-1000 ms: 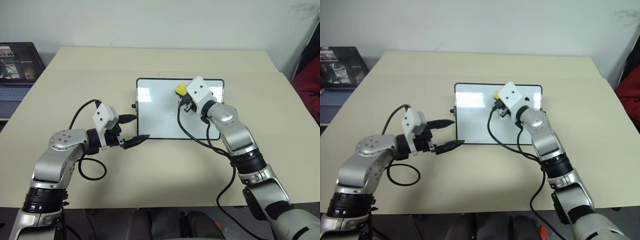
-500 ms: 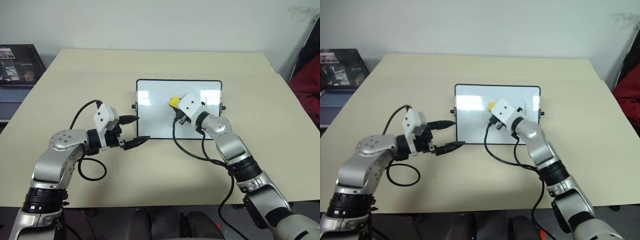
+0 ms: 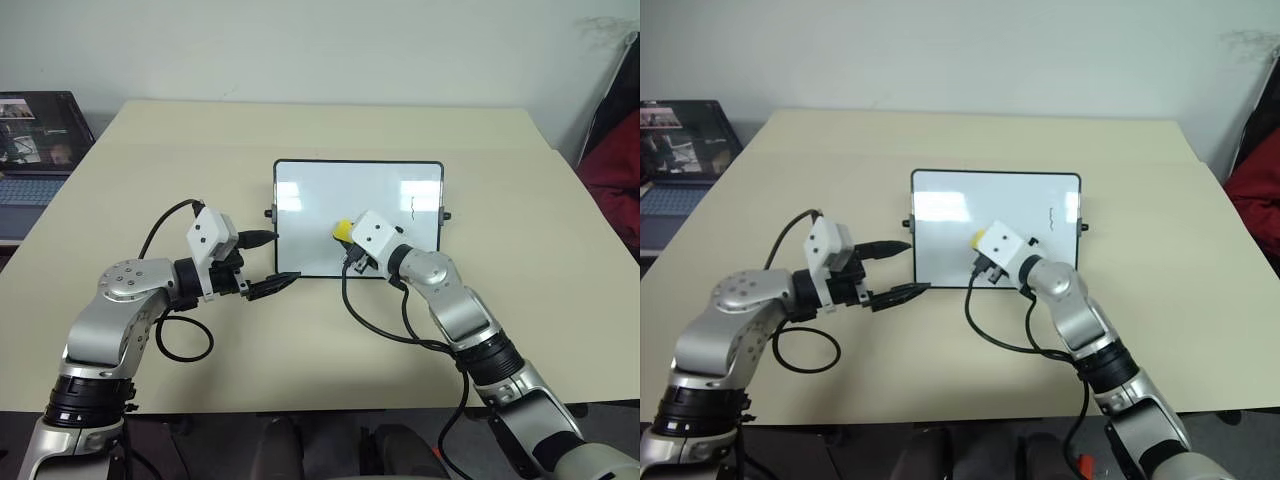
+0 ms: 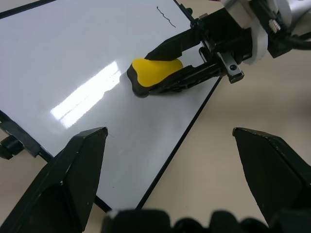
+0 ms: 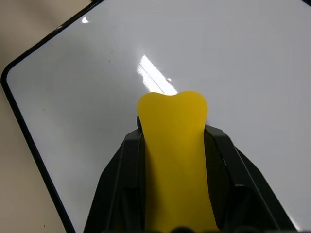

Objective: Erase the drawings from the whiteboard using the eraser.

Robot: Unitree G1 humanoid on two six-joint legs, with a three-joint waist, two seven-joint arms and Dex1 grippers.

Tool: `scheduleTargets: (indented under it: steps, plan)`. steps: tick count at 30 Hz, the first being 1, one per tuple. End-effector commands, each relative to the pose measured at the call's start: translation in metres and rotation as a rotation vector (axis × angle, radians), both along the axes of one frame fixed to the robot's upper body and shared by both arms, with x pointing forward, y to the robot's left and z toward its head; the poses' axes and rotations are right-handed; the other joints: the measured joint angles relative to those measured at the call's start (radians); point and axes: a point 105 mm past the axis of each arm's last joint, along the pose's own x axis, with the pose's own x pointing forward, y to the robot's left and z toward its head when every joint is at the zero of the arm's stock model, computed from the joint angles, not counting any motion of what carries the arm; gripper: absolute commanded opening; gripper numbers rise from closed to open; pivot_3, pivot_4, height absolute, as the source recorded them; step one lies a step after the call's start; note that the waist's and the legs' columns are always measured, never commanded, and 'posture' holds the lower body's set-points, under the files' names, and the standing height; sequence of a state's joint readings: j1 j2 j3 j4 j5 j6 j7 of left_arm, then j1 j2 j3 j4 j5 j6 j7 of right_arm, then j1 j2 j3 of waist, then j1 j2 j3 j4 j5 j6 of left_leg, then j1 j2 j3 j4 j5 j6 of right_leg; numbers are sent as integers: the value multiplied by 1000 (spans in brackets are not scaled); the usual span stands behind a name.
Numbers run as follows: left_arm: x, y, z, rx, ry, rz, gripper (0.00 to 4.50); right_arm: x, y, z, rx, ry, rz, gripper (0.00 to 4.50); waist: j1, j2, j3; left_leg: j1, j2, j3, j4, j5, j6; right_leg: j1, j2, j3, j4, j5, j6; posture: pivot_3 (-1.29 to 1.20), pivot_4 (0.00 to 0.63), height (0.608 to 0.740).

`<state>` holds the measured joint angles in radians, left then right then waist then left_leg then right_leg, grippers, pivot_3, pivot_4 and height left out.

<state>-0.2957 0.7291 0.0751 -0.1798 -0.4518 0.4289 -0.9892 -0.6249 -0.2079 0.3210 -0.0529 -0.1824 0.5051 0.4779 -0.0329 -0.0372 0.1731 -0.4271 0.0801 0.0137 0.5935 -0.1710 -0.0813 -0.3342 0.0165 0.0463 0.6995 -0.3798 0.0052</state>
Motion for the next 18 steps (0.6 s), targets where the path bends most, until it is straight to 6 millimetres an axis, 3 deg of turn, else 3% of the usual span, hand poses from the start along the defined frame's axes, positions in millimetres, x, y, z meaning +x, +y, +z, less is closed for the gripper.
scheduleTargets:
  steps: [1, 4, 7, 11, 18]
  plan:
    - [-1, 4, 8, 0, -40, 15, 4500, -3, -2, 66, 101, -164, -7, 1264, 0, 0, 0, -3, 0, 0, 0, 0, 0, -3, 0, 0, 0, 0, 0, 0, 150, 740]
    - [-1, 4, 7, 1, -36, 13, 4500, 8, -10, 83, 63, -239, -58, 1264, 2, 0, 0, -6, 0, 1, 0, 0, 0, -5, 0, -1, -2, 0, 0, 0, 150, 740]
    - [-1, 3, 7, 2, -36, 8, 4500, 22, -15, 78, 25, -239, -95, 1264, 2, 0, 0, -6, 0, 1, -1, 0, 0, -5, 0, -1, -4, 0, 0, 0, 150, 740]
    - [-1, 1, 8, 3, -39, 3, 4500, 33, -12, 59, 1, -208, -102, 1264, 1, 0, 0, -6, 0, 3, -1, 0, 0, -5, 0, 1, -3, 0, 0, 0, 150, 740]
    - [-3, 1, 7, 1, -36, 3, 4500, 25, -7, 8, -53, -94, -63, 1264, 1, 0, 0, -6, 0, 3, -1, 0, 0, -5, 0, 0, -3, 0, 0, 0, 150, 740]
